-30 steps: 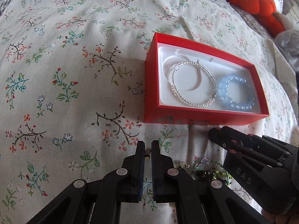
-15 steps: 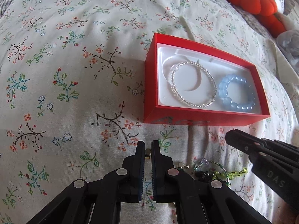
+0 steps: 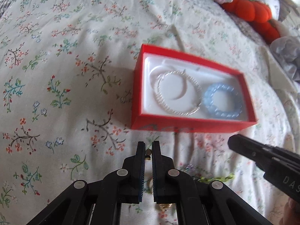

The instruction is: Organize jewelry

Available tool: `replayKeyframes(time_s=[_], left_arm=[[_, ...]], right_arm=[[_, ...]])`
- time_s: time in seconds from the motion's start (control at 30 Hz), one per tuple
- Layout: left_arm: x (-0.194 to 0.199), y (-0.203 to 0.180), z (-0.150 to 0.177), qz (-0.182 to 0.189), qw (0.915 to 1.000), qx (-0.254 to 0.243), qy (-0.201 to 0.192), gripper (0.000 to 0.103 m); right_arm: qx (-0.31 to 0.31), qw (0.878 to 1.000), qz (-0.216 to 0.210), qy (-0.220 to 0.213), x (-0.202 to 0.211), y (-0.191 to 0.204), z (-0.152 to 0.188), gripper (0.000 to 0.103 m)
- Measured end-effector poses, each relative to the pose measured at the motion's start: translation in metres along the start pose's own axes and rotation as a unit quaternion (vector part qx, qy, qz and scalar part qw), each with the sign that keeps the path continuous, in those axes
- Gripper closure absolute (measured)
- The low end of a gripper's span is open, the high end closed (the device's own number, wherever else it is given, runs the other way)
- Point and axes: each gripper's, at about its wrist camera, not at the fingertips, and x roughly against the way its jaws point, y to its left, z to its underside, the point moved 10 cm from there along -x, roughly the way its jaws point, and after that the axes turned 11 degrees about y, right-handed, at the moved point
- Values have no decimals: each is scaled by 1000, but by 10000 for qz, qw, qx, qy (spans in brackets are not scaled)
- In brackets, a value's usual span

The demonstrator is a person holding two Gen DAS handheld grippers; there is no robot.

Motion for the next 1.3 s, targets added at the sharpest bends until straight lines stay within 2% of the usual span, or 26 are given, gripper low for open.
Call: replayKeyframes(time_s=[0.2,0.33,0.73,0.77,0.8,0.83,0.87,0.9,0.97,1.03,1.2,1.3], left_arm=[[22,-18,-21,461,9972,18,-581,102],[19,-28,-34,542,9949,-24,-849,102],[0,-31,-43,435,9950,-11,-894,100],[-2,-30,-43,401,9955,-14,-863,97],[-2,-30,-43,359,9958,-6,-840,86],[-2,-29,-42,303,9961,2,-831,80],[0,-29,-42,268,9960,2,-852,72],[2,-28,-41,226,9959,-2,-870,68],[6,-27,-39,158,9962,-27,-862,66],[9,-27,-36,99,9966,-28,-822,63],[13,-18,-23,-221,9974,30,-679,50],[16,-14,-15,-352,9975,65,-613,42]], right_arm=[[-58,9992,-181,-355,21,1,-12,98],[-202,9980,-220,-563,26,-7,-23,98],[-430,9973,-246,-533,15,-28,-34,97],[-432,9972,-285,-548,14,-28,-35,96],[-436,9969,-334,-557,14,-28,-36,96],[-459,9967,-364,-564,15,-28,-36,95],[-489,9964,-386,-575,16,-28,-37,91],[-506,9961,-410,-601,18,-28,-37,88],[-535,9954,-434,-668,24,-28,-37,75],[-546,9949,-435,-726,30,-28,-36,68],[-504,9954,-343,-741,42,-28,-28,64],[-466,9965,-191,-662,43,-29,-20,58]])
